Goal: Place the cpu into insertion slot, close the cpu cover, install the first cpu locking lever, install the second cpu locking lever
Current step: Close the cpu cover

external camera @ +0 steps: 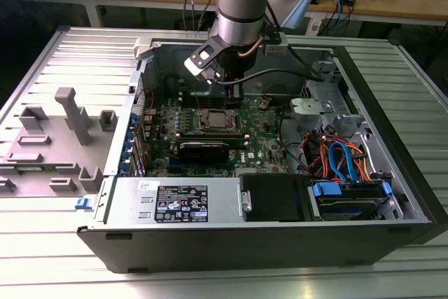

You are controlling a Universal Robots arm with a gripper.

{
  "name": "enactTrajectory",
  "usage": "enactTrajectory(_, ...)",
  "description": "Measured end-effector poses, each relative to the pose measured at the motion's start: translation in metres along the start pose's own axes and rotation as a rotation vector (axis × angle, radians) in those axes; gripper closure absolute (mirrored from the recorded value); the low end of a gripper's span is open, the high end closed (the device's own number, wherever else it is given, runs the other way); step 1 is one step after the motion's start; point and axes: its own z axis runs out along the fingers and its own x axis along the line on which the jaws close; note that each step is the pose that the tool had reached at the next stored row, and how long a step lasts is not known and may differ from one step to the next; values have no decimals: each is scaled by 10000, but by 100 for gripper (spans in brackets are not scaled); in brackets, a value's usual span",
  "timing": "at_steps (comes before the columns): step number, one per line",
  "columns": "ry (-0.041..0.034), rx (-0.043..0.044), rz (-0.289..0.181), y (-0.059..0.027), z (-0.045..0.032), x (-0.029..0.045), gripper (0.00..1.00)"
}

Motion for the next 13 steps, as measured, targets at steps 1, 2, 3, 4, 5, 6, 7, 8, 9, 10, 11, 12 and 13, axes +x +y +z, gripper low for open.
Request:
enactTrajectory(1, 2, 0, -2, -6, 1, 0, 89)
enactTrajectory(2, 2, -1, -2, -20, 1, 1, 89)
enactTrajectory(3, 1, -1, -2, -35, 1, 1, 89)
enactTrajectory(4, 0, 0, -2, -70, 1, 2, 89)
enactTrajectory(5, 1, -1, -2, -91, 1, 3, 89)
enactTrajectory(6, 1, 0, -2, -117, 2, 4, 89)
enactTrajectory(7, 1, 0, -2, -152, 3, 5, 89)
enactTrajectory(8, 0, 0, -1, -172, 3, 6, 89)
enactTrajectory(9, 1, 0, -2, -183, 4, 6, 89)
enactTrajectory(10, 1, 0, -2, -192, 4, 6, 89)
enactTrajectory(11, 1, 0, -1, -203, 4, 7, 89)
enactTrajectory(12, 1, 0, -1, -212, 4, 7, 89)
enactTrajectory(13, 1, 0, -1, -216, 4, 7, 89)
